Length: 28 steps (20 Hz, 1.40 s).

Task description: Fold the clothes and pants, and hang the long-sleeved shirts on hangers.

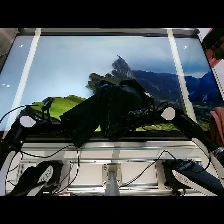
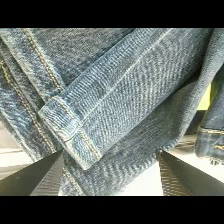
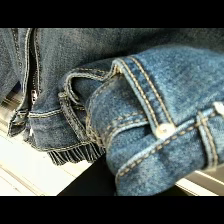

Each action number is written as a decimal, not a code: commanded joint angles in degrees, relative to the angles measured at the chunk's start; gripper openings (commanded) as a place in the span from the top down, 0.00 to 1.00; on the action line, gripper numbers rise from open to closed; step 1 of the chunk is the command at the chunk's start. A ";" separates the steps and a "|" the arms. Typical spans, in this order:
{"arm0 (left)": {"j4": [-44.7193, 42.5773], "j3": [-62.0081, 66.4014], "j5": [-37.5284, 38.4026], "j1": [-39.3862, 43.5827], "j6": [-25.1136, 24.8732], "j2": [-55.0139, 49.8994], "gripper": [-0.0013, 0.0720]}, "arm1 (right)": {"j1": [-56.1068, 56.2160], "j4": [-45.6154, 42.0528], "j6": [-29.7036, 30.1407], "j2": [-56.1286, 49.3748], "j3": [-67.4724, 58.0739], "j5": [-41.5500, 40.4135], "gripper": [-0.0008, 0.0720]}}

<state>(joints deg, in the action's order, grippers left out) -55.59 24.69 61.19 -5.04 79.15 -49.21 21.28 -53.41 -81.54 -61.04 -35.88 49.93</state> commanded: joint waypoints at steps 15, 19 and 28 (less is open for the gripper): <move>5.49 -0.59 -11.10 5.73 0.48 -13.31 0.43 | 0.02 -0.44 -0.04 -0.02 -0.07 -0.07 0.92; 7.28 0.02 -11.96 5.66 -0.79 -11.19 0.90 | 0.02 -0.46 -0.04 -0.02 -0.09 -0.04 0.92; 7.15 12.52 -22.12 2.21 -1.01 9.53 0.94 | -0.22 -19.19 -1.73 4.61 -12.79 -0.55 0.93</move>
<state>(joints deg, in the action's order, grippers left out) -48.47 33.06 45.84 -0.84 78.17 -45.84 21.10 -62.13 -81.58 -57.69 -43.13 49.98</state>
